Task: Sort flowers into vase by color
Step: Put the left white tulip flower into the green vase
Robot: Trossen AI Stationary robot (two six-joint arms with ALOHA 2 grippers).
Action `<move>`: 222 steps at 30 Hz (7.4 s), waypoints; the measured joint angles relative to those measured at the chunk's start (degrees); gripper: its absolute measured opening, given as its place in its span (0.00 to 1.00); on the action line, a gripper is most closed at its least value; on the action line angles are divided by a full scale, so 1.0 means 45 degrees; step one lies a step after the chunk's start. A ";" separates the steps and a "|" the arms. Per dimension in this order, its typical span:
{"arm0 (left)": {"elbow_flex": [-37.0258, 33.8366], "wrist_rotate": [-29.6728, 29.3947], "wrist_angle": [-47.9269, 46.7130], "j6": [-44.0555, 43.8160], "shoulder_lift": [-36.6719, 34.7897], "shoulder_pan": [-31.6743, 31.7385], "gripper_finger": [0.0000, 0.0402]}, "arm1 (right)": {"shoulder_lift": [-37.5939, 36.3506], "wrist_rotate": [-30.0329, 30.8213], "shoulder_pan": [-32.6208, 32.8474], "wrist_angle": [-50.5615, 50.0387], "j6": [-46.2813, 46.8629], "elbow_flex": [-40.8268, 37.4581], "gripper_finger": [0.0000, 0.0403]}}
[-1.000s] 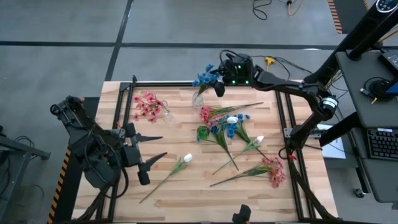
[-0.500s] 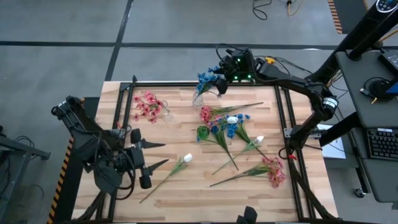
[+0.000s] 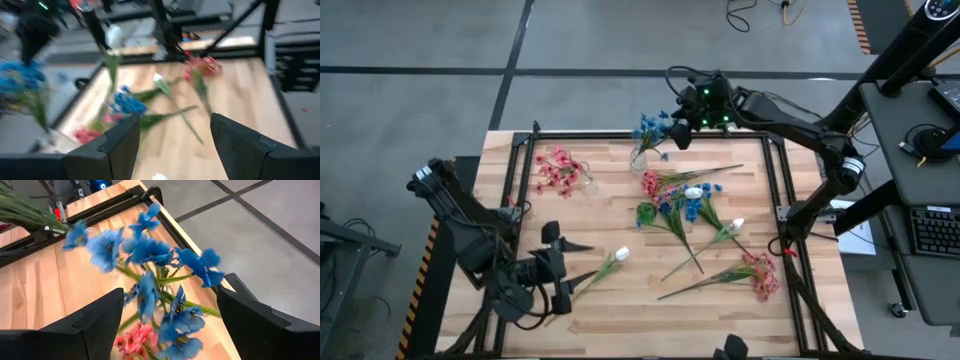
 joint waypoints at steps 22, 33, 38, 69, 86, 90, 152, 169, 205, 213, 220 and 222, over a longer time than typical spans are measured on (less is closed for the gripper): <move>-0.2006 0.5560 -0.2553 -0.6916 0.2727 0.0167 0.56 | -0.1747 -0.0017 0.0017 -0.1590 0.0350 0.0896 0.75; -0.5817 0.6749 0.2747 -0.8115 0.2690 0.0439 0.56 | -0.2998 -0.0023 0.0389 -0.1575 0.0337 0.0896 0.75; -0.6924 0.6349 0.3005 -0.9338 0.2690 0.0458 0.56 | -0.3093 -0.0019 0.0796 -0.1592 0.0177 0.0896 0.75; -0.6251 0.5696 0.3488 -0.8666 0.5351 0.0098 0.02 | -0.3648 0.1433 0.2994 -0.2382 -0.0151 0.0896 0.71; -0.6239 0.1729 0.3599 -0.7955 0.3463 -0.1285 0.00 | -0.4324 0.4868 0.6702 -0.2437 0.0560 0.0886 0.71; -0.6207 0.0907 0.3977 -0.7106 0.2672 -0.1677 0.00 | -0.4336 0.6229 0.8001 -0.2603 0.0789 0.0886 0.71; -1.0370 0.6003 2.3591 0.9677 0.1587 0.1420 0.00 | -0.1203 1.1198 1.5416 1.4210 -0.1840 -0.8564 0.71; -1.0370 0.5999 2.4026 0.9672 0.1587 0.2773 0.00 | 0.1722 1.1191 1.4551 1.4250 -0.2569 -0.5490 0.71; -1.0370 0.5974 2.3681 0.9866 0.1587 0.2814 0.00 | 0.3163 0.9870 1.3882 1.4570 -0.2838 -0.3301 0.11; -1.0380 0.5969 2.3756 0.9759 0.1587 0.2814 0.00 | 0.3163 0.9874 1.3882 1.4575 -0.2905 -0.3301 0.05; -1.0380 0.5988 2.3794 0.9494 0.1587 0.2814 0.14 | 0.3163 0.9876 1.3882 1.4438 -0.2854 -0.3301 0.06; -1.0380 0.5989 2.3796 0.9420 0.1587 0.2814 0.20 | 0.3163 0.9897 1.3882 1.4292 -0.2802 -0.3301 0.06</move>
